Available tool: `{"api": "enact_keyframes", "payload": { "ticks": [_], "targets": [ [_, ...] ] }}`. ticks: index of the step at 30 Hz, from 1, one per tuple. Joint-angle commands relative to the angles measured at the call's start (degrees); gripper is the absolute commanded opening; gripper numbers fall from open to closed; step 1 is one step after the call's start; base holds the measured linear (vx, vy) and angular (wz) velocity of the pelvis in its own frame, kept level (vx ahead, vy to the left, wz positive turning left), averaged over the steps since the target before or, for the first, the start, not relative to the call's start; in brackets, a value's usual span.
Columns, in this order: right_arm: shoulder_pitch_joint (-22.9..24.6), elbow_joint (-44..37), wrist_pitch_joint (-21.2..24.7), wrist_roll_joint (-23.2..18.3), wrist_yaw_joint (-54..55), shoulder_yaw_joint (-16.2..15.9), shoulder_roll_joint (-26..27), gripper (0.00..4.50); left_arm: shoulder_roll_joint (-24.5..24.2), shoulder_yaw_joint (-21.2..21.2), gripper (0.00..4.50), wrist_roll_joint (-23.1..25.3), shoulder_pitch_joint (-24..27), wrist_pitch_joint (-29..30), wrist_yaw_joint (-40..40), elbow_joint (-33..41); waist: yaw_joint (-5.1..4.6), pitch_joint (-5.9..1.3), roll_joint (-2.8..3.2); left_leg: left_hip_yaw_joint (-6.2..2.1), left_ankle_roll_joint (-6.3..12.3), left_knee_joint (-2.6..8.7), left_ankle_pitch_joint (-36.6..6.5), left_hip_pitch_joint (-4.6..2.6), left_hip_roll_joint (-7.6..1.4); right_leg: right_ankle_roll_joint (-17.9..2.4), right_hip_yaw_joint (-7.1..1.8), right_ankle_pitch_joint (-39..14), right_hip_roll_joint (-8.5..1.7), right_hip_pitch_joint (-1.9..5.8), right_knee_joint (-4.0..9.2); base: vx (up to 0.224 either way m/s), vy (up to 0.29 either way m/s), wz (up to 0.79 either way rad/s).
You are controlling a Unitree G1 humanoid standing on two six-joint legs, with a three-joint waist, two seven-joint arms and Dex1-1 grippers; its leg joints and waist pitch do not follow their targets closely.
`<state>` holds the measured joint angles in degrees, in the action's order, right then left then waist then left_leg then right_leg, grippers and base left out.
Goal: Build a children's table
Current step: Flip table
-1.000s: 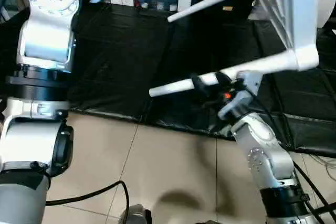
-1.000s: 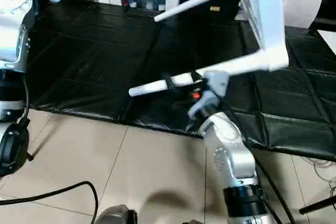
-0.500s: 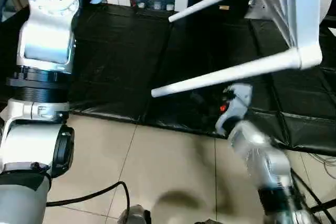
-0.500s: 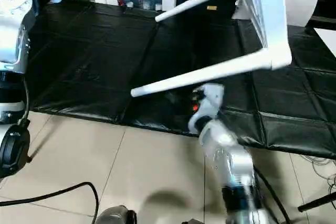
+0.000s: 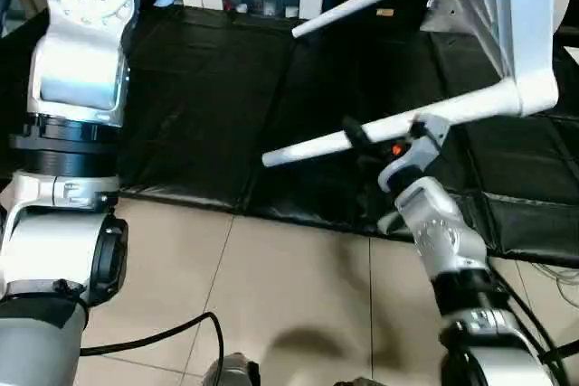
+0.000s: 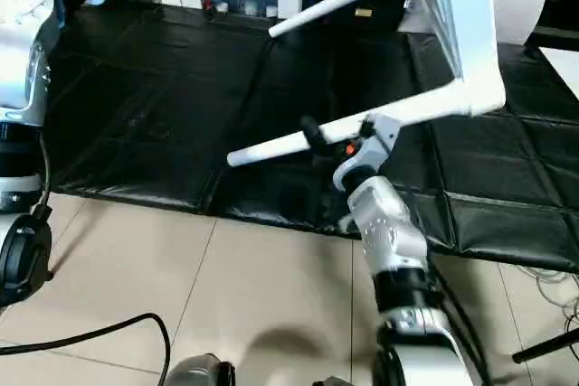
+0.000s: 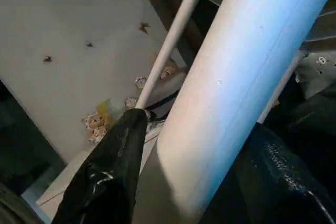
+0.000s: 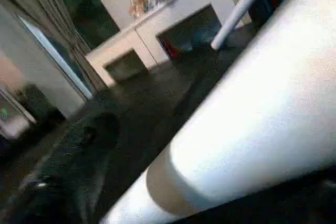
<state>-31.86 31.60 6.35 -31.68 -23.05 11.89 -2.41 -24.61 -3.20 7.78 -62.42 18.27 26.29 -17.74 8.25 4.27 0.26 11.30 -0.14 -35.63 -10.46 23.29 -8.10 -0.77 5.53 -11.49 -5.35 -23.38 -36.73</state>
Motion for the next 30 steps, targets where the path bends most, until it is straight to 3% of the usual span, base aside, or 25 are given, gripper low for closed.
{"api": "enact_keyframes", "payload": {
  "ticks": [1,7,10,17,24,30],
  "targets": [
    [-2.4,-2.2,-1.4,-1.8,-3.4,-0.5,0.5,3.95,1.6,-4.0,2.30,-6.0,0.0,1.2,-1.0,1.0,-0.30,-5.21,-1.06,-2.43,2.78,4.01,-3.9,-1.61,-5.54,-14.0,-3.77,-2.0,-5.76,3.03,3.37,0.000,0.000,0.00],
    [-3.6,-2.6,-3.1,-1.8,-5.8,0.4,0.4,3.38,1.3,-5.1,2.30,-6.2,0.6,1.3,-1.9,0.3,-0.36,-5.17,-1.09,-2.35,3.01,3.98,-3.3,-1.68,-5.55,-14.4,-3.70,-1.4,-5.56,2.86,3.27,0.000,0.000,0.00],
    [-4.1,-3.3,-3.5,-1.5,-6.4,0.9,-0.3,3.27,1.2,-5.4,2.30,-6.3,1.2,1.2,-1.8,0.2,-0.40,-5.15,-0.76,-2.36,2.49,3.98,-3.9,-1.71,-5.55,-14.4,-3.74,-1.8,-5.53,2.81,3.36,0.000,0.000,0.00],
    [-5.0,-6.5,-4.2,-0.4,-4.8,2.1,-3.2,2.69,1.6,-5.8,2.28,-6.7,3.9,1.0,-2.1,0.5,-0.28,-5.25,-1.04,-2.25,2.87,3.83,-2.8,-1.70,-5.47,-14.4,-3.74,-0.5,-5.43,2.82,3.13,0.000,0.000,0.00],
    [-6.0,-8.5,-6.0,2.2,-2.3,3.3,-6.7,2.16,1.9,-5.5,2.15,-7.3,6.2,0.7,-1.2,1.8,-0.20,-5.10,-1.27,-2.27,1.99,3.92,-4.2,-1.69,-5.49,-13.6,-3.77,-3.7,-5.43,2.83,3.43,0.000,0.000,0.00],
    [-5.7,-13.1,-6.3,4.7,-0.3,4.4,-10.6,1.91,3.9,-6.1,1.94,-9.2,12.8,3.4,-1.2,6.7,-0.14,-5.62,-1.30,-2.16,4.03,3.36,-0.1,-1.33,-5.21,-14.2,-3.65,1.9,-5.12,2.97,2.66,0.000,0.000,0.00]
  ]
}}
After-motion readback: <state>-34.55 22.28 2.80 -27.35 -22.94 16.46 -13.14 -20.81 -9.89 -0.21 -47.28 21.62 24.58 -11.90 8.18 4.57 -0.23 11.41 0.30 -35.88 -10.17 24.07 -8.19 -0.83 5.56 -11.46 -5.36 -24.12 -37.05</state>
